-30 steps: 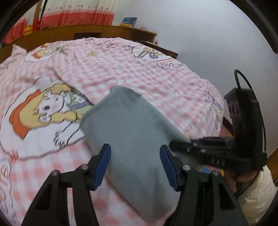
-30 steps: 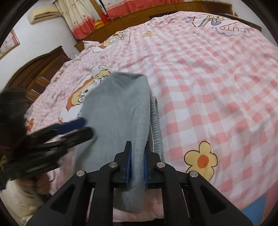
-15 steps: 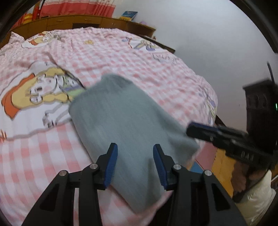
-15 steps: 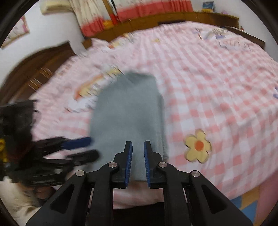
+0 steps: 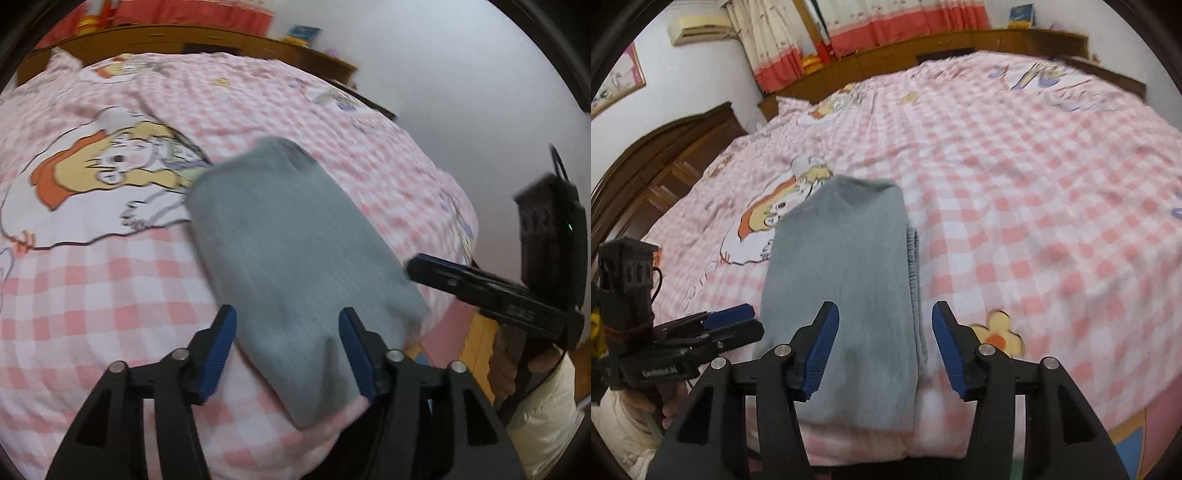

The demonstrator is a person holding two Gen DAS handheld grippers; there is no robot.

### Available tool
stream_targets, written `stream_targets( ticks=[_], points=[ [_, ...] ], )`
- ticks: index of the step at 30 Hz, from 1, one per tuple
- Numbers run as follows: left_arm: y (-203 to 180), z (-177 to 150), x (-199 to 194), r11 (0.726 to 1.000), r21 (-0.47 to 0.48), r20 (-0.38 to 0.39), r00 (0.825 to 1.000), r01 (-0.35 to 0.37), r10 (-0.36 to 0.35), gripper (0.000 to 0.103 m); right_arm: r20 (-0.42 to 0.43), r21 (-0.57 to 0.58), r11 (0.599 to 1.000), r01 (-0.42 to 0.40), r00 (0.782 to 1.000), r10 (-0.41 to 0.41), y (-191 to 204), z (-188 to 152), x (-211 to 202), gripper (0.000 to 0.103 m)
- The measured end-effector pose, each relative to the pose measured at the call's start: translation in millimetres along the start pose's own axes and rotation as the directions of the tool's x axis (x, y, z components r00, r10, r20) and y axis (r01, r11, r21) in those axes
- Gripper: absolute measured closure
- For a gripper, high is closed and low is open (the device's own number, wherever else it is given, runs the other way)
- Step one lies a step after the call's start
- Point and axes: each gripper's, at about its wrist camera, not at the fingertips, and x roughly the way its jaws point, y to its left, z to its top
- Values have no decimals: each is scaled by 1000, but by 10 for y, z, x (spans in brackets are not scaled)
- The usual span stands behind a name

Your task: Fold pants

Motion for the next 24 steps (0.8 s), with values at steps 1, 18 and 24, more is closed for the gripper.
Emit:
stream_targets(
  ticks=[1, 18, 24],
  points=[
    [50, 25, 15, 1000, -25, -1, 1000, -7, 7, 41, -14, 7, 1000, -17, 1000, 17, -10, 3, 56, 50],
    [219, 173, 458, 965, -245, -4, 996, 88, -92, 34, -3, 109, 966, -236, 971, 238, -280, -134, 390, 68],
    [90, 229, 307, 978, -180, 37, 994, 110, -105, 56, 30, 104, 972, -212, 977, 210, -113, -154, 229, 71]
  ],
)
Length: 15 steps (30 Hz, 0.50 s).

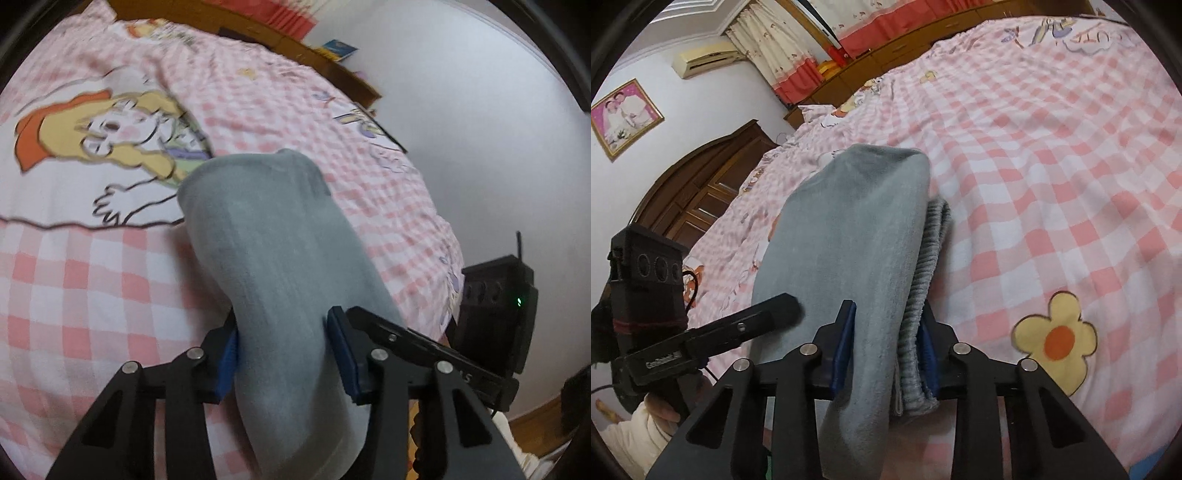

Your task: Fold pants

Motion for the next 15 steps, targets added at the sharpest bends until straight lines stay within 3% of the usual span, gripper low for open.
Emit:
stream_targets(
  ticks=[2, 4, 9, 15],
  points=[
    [-52, -15, -29, 999, 33, 10, 1000, -16, 16, 56, 12, -3, 1000, -11, 1000, 11, 107, 15, -33, 71],
    [-45, -25, -86, 999, 36, 18, 1000, -6, 5, 64, 19, -15, 1000, -23, 1000, 23, 249, 26, -46, 71],
    [43, 29, -442, 999, 24, 79, 996, 27, -29, 65, 33, -56, 996, -70, 997, 72, 753, 65, 95, 71],
    [401, 50, -1097, 1000, -8, 185, 982, -27, 29, 65, -9, -101, 986, -130, 991, 130, 1472, 48, 545, 71]
  ],
)
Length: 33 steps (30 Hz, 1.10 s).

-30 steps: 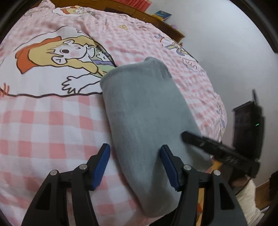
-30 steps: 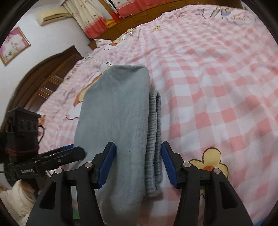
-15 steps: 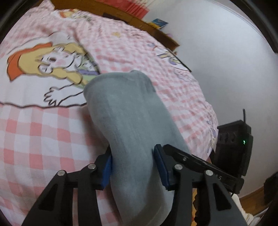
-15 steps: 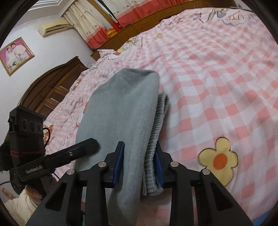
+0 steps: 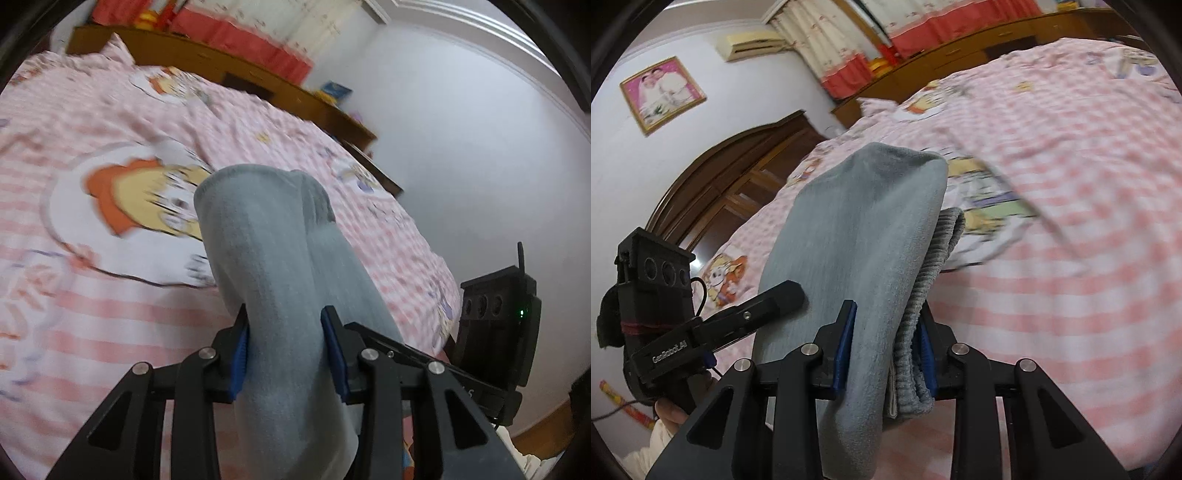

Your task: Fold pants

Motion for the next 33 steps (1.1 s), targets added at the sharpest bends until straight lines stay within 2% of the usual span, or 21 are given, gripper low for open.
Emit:
stream_targets(
  ticks=[5, 8, 12, 15, 22, 23, 25, 28, 30, 33],
  points=[
    [573, 83, -500, 999, -31, 42, 999, -28, 29, 65, -37, -34, 999, -28, 999, 27, 511, -4, 538, 71],
    [978, 177, -695, 996, -84, 37, 998, -41, 44, 65, -52, -38, 998, -43, 998, 41, 698, 15, 764, 71],
    [1375, 298, -910, 992, -92, 57, 994, -83, 88, 65, -84, -74, 997, -20, 996, 14, 923, 23, 1034, 71],
    [1627, 364, -1001, 990, -107, 57, 994, -91, 97, 65, -108, -104, 994, 15, 994, -27, 986, 10, 1209, 71],
    [2129, 362, -720, 982, -133, -32, 991, -134, 131, 65, -161, -149, 987, 63, 983, -87, 835, -48, 1468, 69],
    [2172, 329, -673, 980, -128, -49, 988, -150, 144, 64, -163, -159, 985, 59, 983, -85, 829, -47, 1453, 68],
    [2239, 264, -612, 977, -127, -63, 985, -169, 162, 55, -167, -182, 981, 74, 980, -105, 848, -31, 1388, 69],
    [2208, 221, -674, 973, -141, -49, 983, -183, 178, 52, -126, -198, 975, 105, 983, -131, 925, 20, 1174, 69],
    [2085, 229, -778, 969, -103, -28, 974, -227, 225, 53, -82, -209, 974, 85, 991, -104, 1014, 28, 998, 69],
    [1870, 235, -1004, 964, -68, 57, 964, -256, 260, 53, -79, -244, 969, 28, 996, -49, 1165, -44, 886, 71]
  ],
)
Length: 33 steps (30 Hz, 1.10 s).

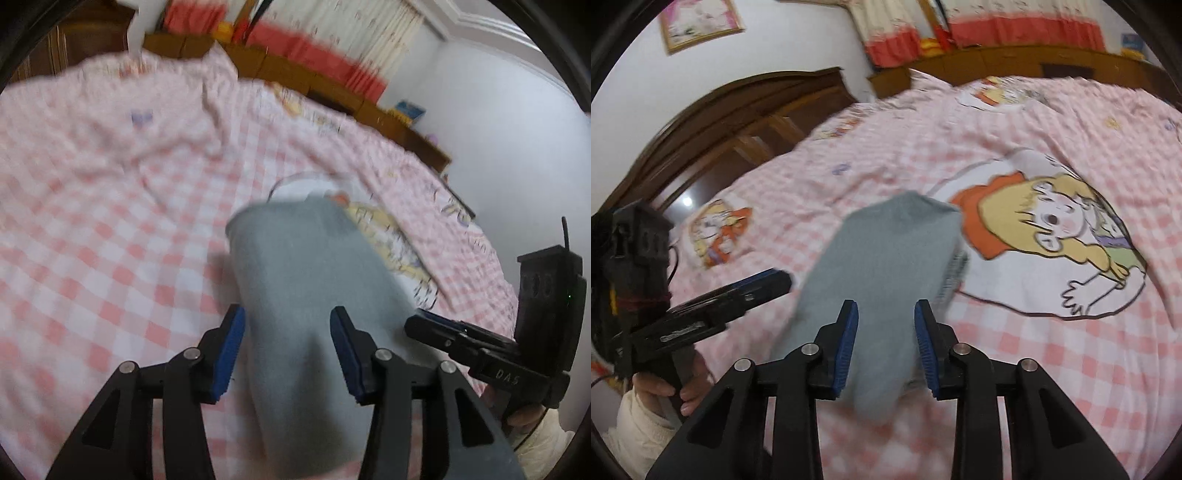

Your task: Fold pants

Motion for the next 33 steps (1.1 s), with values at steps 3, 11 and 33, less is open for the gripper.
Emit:
stream_targets(
  ticks=[3, 11, 33],
  points=[
    [-173, -29, -204, 998, 35, 39, 998, -43, 42, 57, -30, -3, 999, -43, 999, 43, 100, -101, 13, 71],
    [-341, -380, -100, 996, 58, -55, 996, -68, 71, 69, -119, -54, 996, 76, 989, -82, 53, -371, 276, 82],
    [-509, -702, -280, 982, 43, -111, 976, -183, 187, 35, -176, 24, 983, 181, 969, -175, 37, -650, -71, 32]
  ],
)
